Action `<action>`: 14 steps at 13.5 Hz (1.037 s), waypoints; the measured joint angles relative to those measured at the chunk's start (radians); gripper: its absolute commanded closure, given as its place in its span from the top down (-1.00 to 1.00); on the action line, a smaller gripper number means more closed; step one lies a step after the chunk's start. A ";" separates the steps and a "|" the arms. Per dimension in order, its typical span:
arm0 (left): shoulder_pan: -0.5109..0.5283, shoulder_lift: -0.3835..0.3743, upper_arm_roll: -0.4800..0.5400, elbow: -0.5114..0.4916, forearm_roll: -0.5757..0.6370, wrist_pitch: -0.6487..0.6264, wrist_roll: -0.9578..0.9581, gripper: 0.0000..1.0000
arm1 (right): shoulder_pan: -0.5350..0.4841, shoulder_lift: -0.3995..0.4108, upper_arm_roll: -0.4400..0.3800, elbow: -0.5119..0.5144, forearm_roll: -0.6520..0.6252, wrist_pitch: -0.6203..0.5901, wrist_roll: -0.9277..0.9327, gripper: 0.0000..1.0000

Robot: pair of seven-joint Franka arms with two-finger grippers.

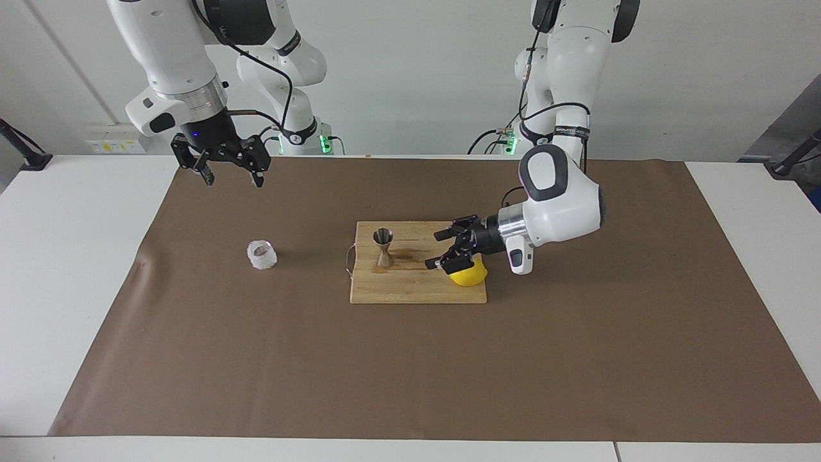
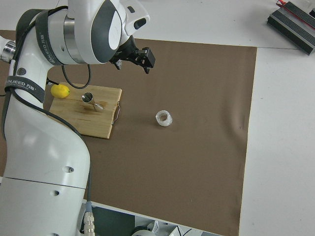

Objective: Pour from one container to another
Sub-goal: 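Retract the left gripper while the right gripper moves toward the white cup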

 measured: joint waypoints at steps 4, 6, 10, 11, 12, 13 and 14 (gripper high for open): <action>0.014 -0.046 0.005 0.015 0.211 0.085 0.005 1.00 | -0.020 -0.014 0.000 -0.062 0.000 0.026 -0.239 1.00; 0.025 -0.060 0.004 0.041 0.369 0.090 0.024 1.00 | -0.039 -0.034 -0.001 -0.122 0.000 0.089 -0.392 1.00; 0.029 -0.091 0.003 0.086 0.620 0.089 0.092 1.00 | -0.062 -0.060 -0.001 -0.221 0.047 0.171 -0.699 1.00; 0.032 -0.098 0.003 0.086 0.638 0.089 0.151 1.00 | -0.073 -0.062 -0.001 -0.242 0.083 0.188 -0.783 1.00; 0.041 -0.102 0.004 0.086 0.669 0.086 0.217 1.00 | -0.091 -0.063 -0.001 -0.269 0.110 0.213 -0.884 1.00; 0.060 -0.106 0.004 0.087 0.712 0.076 0.282 1.00 | -0.109 -0.063 -0.001 -0.297 0.124 0.243 -0.982 1.00; 0.083 -0.113 0.005 0.089 0.748 0.055 0.350 1.00 | -0.127 -0.062 -0.001 -0.324 0.146 0.270 -1.068 1.00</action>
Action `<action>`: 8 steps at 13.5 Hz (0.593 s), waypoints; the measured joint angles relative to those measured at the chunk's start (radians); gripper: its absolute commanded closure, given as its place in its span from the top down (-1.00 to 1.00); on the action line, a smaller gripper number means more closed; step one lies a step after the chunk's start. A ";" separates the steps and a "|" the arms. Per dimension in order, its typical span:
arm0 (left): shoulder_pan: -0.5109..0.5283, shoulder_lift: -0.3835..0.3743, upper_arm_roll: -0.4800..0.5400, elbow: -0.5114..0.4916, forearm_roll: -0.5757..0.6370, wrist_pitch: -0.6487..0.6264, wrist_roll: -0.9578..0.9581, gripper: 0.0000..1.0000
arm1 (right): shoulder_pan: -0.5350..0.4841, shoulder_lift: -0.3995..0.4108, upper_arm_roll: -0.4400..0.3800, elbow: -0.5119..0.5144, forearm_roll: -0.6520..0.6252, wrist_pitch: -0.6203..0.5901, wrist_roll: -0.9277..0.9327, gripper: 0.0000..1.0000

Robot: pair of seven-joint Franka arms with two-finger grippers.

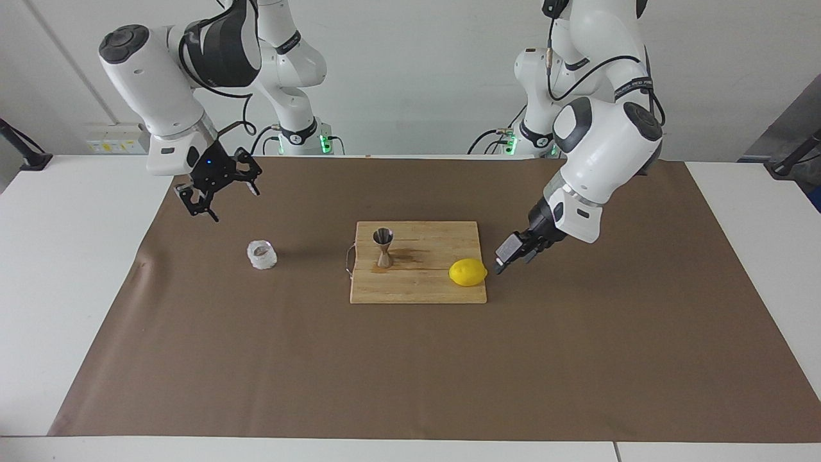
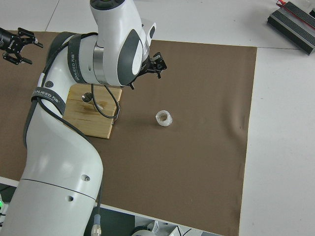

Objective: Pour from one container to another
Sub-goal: 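Retract the left gripper while the right gripper moves toward the white cup, then lower the open right gripper around the white cup and close it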

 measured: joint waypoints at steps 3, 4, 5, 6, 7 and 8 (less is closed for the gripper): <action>0.063 -0.040 0.001 0.005 0.094 -0.101 0.163 1.00 | -0.051 0.013 0.000 -0.073 0.124 0.061 -0.258 1.00; 0.080 -0.058 0.001 0.005 0.147 -0.130 0.209 1.00 | -0.072 0.030 0.000 -0.090 0.157 0.079 -0.361 1.00; 0.090 -0.077 0.001 0.005 0.200 -0.156 0.262 1.00 | -0.096 0.056 -0.001 -0.101 0.189 0.090 -0.468 1.00; 0.095 -0.094 0.001 0.006 0.235 -0.183 0.305 1.00 | -0.116 0.082 -0.001 -0.107 0.216 0.100 -0.554 1.00; 0.101 -0.112 0.001 0.006 0.260 -0.207 0.339 1.00 | -0.133 0.107 -0.001 -0.116 0.245 0.125 -0.630 1.00; 0.110 -0.131 0.001 0.006 0.277 -0.236 0.363 1.00 | -0.144 0.131 -0.001 -0.129 0.277 0.152 -0.700 1.00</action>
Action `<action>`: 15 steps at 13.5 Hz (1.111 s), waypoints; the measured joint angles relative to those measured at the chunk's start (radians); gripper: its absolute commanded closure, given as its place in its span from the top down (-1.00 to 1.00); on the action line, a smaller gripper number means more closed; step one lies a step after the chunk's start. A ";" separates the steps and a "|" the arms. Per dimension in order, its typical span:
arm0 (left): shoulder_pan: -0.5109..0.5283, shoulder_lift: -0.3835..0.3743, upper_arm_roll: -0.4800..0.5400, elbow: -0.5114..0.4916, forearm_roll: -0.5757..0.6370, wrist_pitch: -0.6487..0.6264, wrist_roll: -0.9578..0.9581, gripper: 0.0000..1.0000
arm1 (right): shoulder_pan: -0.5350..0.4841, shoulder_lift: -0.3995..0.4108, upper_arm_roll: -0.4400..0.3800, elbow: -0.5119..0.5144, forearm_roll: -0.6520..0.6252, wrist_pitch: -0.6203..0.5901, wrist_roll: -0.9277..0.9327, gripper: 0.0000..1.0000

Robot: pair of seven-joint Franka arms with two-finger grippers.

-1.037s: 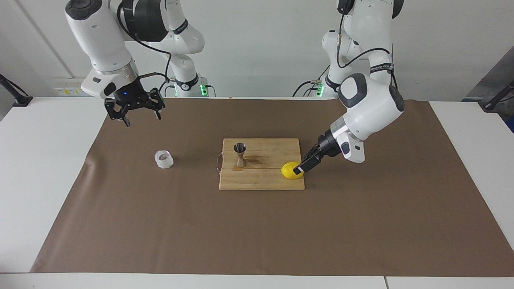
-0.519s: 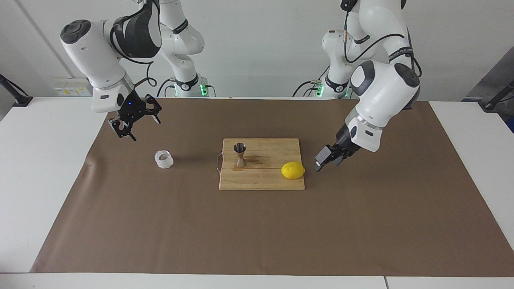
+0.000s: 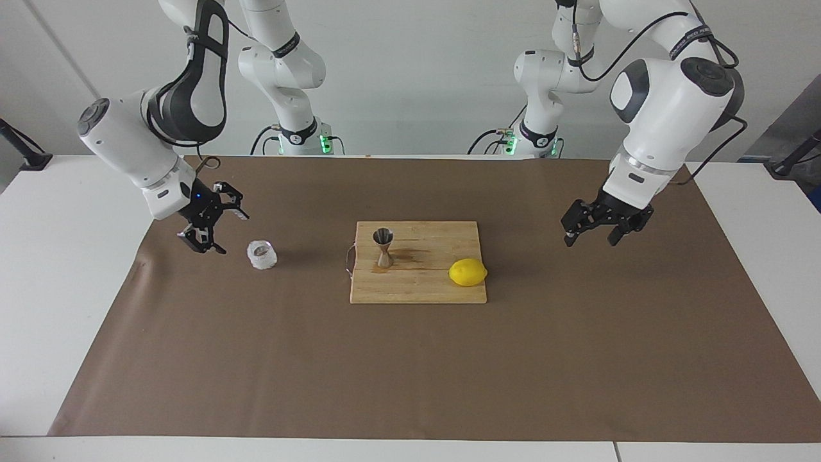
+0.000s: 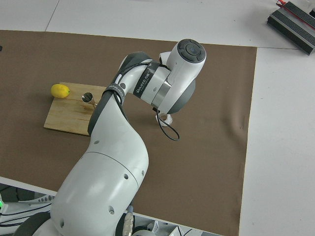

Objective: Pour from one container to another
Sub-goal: 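Lower the open right gripper around the white cup and close it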

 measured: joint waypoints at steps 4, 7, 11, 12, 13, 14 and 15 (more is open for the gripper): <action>0.055 -0.066 0.001 0.000 0.035 -0.112 0.117 1.00 | -0.029 0.050 0.000 -0.073 0.083 0.060 -0.212 1.00; 0.087 -0.091 0.001 0.000 0.059 -0.187 0.121 1.00 | -0.050 0.050 0.000 -0.133 0.169 0.075 -0.318 1.00; 0.177 -0.101 -0.050 0.000 0.059 -0.217 0.121 1.00 | -0.052 0.050 0.000 -0.176 0.206 0.101 -0.371 1.00; 0.222 -0.103 -0.100 0.000 0.059 -0.219 0.121 1.00 | -0.052 0.052 0.000 -0.184 0.237 0.108 -0.394 1.00; 0.246 -0.105 -0.133 0.000 0.059 -0.220 0.114 1.00 | -0.052 0.059 0.000 -0.195 0.272 0.115 -0.425 1.00; 0.251 -0.107 -0.146 -0.001 0.059 -0.223 0.097 1.00 | -0.054 0.069 0.000 -0.202 0.295 0.120 -0.451 1.00; 0.251 -0.107 -0.153 -0.001 0.059 -0.231 0.074 1.00 | -0.054 0.080 0.000 -0.205 0.306 0.123 -0.468 1.00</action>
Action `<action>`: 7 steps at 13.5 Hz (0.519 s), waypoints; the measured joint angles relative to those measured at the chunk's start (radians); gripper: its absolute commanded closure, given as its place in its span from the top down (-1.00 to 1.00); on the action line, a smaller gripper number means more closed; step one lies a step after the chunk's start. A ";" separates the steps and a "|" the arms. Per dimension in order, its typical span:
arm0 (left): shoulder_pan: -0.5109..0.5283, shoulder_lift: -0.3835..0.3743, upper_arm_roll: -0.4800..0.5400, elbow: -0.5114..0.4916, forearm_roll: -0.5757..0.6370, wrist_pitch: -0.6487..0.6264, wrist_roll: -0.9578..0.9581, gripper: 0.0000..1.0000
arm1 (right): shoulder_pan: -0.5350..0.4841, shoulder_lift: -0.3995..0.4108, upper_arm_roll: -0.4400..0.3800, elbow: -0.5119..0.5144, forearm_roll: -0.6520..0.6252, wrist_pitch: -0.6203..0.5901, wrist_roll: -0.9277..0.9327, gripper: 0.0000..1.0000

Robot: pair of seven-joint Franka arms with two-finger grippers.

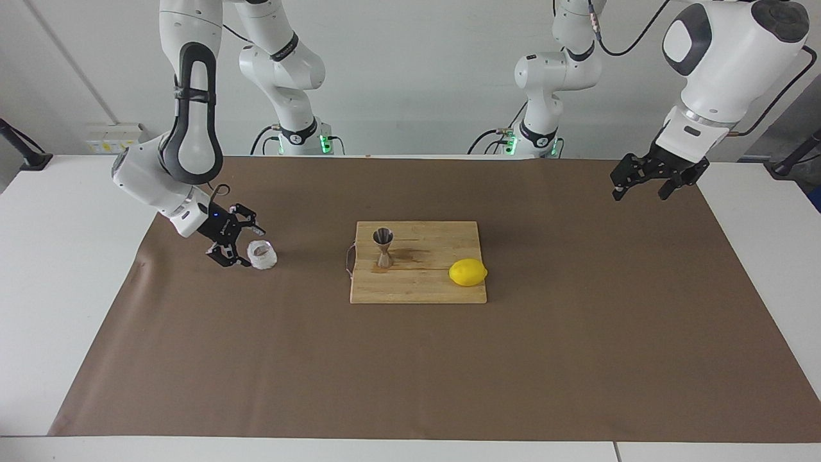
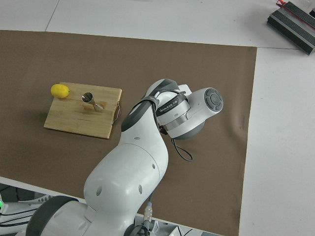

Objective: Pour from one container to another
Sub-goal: 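Lower the open right gripper around the white cup and close it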

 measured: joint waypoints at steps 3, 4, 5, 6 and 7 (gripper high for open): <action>0.000 -0.005 -0.003 0.002 0.000 -0.049 -0.020 1.00 | 0.003 0.008 0.001 0.000 0.001 0.011 -0.022 1.00; 0.000 -0.008 -0.003 0.008 0.000 -0.070 -0.021 1.00 | 0.004 0.008 0.001 0.000 0.001 0.017 -0.032 1.00; 0.000 -0.010 -0.003 0.020 0.000 -0.092 -0.021 1.00 | 0.004 0.008 0.001 0.000 0.001 0.019 -0.037 1.00; 0.001 -0.012 -0.002 0.031 0.000 -0.108 -0.021 1.00 | 0.004 0.008 0.001 0.000 0.001 0.020 -0.037 0.84; 0.001 -0.015 -0.001 0.036 0.001 -0.115 -0.021 1.00 | 0.004 0.008 0.001 0.000 0.001 0.021 -0.038 0.55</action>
